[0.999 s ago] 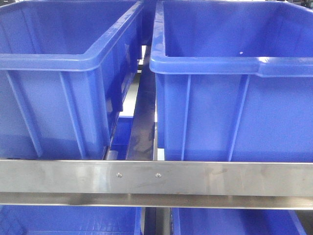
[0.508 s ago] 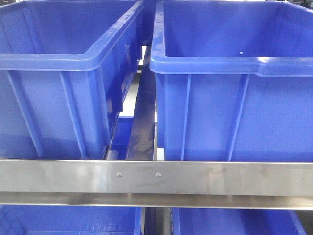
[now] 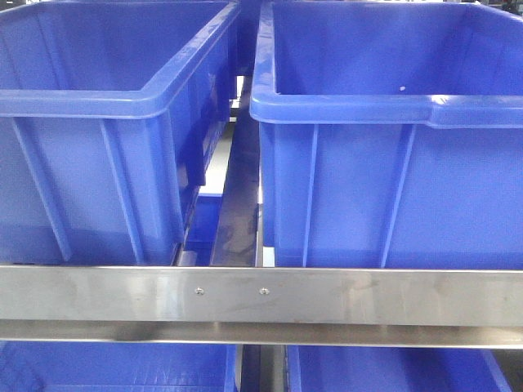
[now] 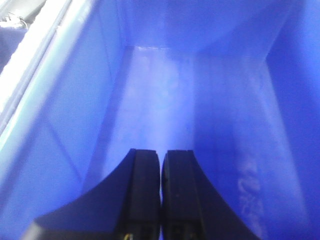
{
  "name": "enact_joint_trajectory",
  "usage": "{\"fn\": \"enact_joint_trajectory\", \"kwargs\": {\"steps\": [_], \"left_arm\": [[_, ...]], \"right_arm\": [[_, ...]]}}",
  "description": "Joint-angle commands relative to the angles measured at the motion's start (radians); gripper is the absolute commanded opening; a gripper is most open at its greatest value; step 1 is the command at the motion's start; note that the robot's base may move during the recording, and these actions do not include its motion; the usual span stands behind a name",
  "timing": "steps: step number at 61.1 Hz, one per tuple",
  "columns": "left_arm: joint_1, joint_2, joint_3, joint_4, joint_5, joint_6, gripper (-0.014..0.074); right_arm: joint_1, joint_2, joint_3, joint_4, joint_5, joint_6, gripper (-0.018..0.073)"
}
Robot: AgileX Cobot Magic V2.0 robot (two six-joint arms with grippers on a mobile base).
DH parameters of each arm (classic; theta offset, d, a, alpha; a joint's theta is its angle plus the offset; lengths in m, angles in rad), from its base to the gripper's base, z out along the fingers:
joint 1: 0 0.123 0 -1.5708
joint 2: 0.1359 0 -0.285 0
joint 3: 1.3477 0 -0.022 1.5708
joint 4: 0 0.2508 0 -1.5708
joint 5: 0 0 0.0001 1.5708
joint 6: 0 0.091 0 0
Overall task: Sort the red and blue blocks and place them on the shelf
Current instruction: 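Close both empty grippers above the bins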
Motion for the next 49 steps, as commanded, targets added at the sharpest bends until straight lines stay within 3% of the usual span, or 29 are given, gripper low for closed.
{"fn": "enact_joint_trajectory", "kwargs": {"steps": [1, 25, 49], "left_arm": [[0.001, -0.057, -0.004, -0.002, -0.066, -0.005, 0.0122], [0.001, -0.299, 0.222, -0.002, -0.044, -0.005, 0.0122], [0.001, -0.464, 0.264, -0.002, 0.102, -0.005, 0.0122]], "right_arm": [[0.008, -0.047, -0.039, -0.011, -0.042, -0.012, 0.0055], [0.092, -0.201, 0.075, -0.011, 0.003, -0.012, 0.0055], [0.095, -0.476, 0.269, -0.036, 0.032, -0.012, 0.0055]]}}
